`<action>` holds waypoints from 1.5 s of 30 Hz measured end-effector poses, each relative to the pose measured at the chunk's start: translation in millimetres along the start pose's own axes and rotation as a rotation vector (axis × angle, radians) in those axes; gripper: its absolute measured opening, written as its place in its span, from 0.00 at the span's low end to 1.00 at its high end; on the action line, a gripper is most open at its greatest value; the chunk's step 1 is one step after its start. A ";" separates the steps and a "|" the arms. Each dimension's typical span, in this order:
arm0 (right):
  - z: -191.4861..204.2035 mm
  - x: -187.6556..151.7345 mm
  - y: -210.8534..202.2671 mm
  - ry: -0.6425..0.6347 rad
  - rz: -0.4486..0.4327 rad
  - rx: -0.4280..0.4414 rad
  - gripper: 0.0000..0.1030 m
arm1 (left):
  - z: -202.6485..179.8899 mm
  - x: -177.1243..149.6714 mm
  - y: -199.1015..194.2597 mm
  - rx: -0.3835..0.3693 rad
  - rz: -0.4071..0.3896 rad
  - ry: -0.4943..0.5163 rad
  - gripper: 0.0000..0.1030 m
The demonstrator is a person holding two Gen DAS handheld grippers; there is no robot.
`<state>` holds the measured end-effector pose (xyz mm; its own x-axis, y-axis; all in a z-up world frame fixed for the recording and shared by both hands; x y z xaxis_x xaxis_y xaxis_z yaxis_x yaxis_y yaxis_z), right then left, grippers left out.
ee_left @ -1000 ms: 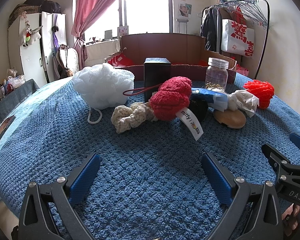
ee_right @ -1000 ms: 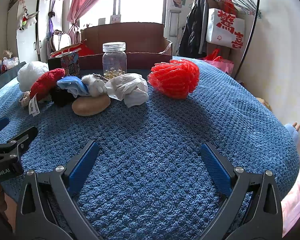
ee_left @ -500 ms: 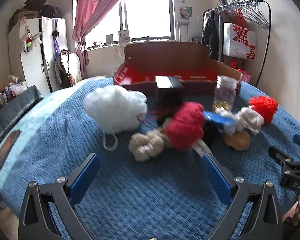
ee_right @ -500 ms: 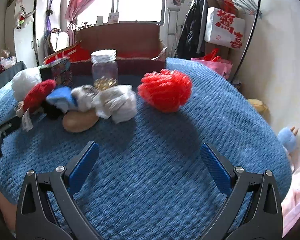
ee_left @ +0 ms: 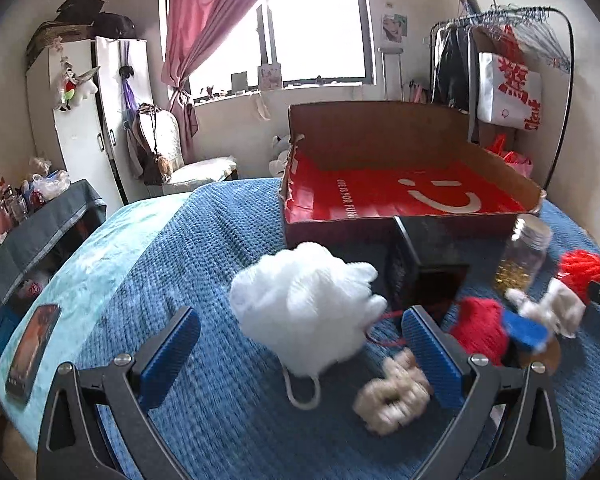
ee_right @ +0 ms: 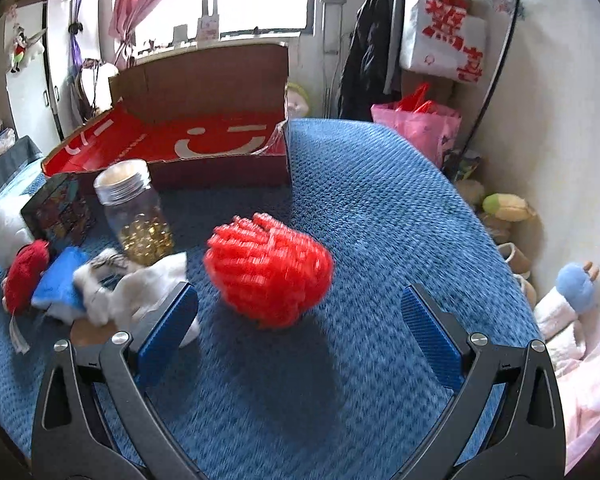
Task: Organize soft objects
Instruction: 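Grasp the white mesh puffball with the left tool while the right tool grasps the red mesh ball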
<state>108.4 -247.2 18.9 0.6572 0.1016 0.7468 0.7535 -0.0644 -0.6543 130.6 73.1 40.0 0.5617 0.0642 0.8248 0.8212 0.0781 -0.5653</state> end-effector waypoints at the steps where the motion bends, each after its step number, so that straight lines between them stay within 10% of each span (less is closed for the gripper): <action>1: -0.6 2.2 5.6 -0.002 0.015 0.010 1.00 | 0.2 1.0 4.2 -0.012 0.015 0.003 0.96; 4: -3.7 8.6 22.5 -0.009 0.048 0.037 0.84 | 2.1 3.2 23.8 -0.058 0.093 -0.008 0.84; 6: -1.2 10.4 30.0 -0.012 0.060 0.095 0.50 | 4.8 3.0 38.2 -0.070 0.141 -0.024 0.74; 9: 6.0 8.2 34.9 -0.009 0.073 0.205 0.44 | 6.1 -1.8 48.9 -0.149 0.200 -0.075 0.57; 31: 15.5 18.5 -0.4 -0.077 -0.029 0.151 0.42 | 23.3 0.4 14.2 -0.079 0.149 -0.025 0.39; 45: -3.5 73.1 21.8 -0.164 -0.073 0.083 0.42 | 22.7 77.0 32.1 -0.097 0.048 0.058 0.39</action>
<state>172.9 -244.7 59.6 0.5844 0.2634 0.7675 0.7903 0.0299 -0.6120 197.9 103.1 85.2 0.6032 0.0077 0.7976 0.7975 -0.0203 -0.6029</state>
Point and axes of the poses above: each gripper's, at about its wrist camera, not at the fingertips, and y roughly the way its jaws point, z to its left, x to its top, the point moved 5 cm from there along y, roughly the way its jaws point, and after that the axes turned 7 degrees about -y, right-handed, at the moved point
